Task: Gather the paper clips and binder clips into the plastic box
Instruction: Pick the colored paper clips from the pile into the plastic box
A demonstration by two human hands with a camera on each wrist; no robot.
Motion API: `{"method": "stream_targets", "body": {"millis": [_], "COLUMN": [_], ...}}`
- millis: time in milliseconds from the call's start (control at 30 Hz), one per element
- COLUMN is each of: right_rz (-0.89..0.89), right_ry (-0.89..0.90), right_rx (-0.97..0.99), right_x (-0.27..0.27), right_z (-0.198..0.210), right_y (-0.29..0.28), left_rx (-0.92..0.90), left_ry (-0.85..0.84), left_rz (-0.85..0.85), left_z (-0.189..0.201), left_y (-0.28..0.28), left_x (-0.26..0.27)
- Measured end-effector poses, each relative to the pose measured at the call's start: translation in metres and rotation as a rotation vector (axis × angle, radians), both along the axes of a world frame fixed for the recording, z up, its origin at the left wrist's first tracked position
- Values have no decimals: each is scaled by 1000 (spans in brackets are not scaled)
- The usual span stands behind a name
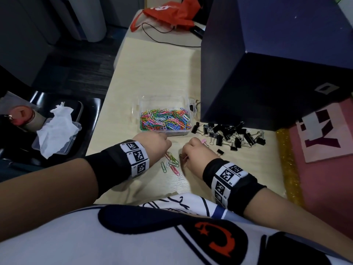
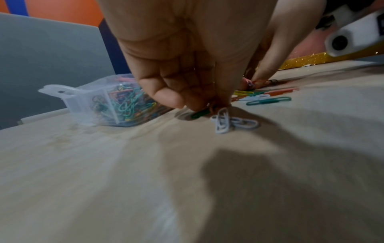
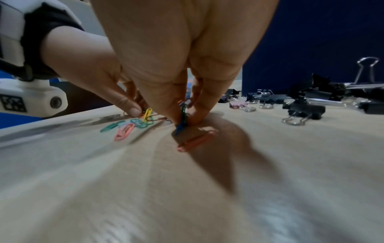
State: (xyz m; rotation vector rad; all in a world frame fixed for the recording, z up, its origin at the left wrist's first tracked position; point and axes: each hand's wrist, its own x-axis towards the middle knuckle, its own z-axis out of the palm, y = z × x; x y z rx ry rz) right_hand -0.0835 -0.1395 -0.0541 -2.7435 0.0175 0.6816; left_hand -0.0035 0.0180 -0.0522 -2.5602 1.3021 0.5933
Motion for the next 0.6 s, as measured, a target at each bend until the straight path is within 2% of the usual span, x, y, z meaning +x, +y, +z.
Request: {"method": "stream_targets", "body": {"millis": [200, 333, 500, 600], "right_rz": [-74, -134, -317, -265], "right_ry": [-17, -120, -390, -353], "right_rx": [20, 69, 238, 189], "right_x": [9, 26, 48, 51], "right_z": [9, 30, 53, 59], "right_y": [-4, -5, 1, 5], "left_rx": [-3, -197, -383, -365], "left_ry": [38, 74, 12, -30], "left_rz": [11, 67, 191, 206], "left_z": [-1, 18, 53, 60], "left_y": [0, 4, 7, 10], "left_x": [-1, 5, 37, 49]}}
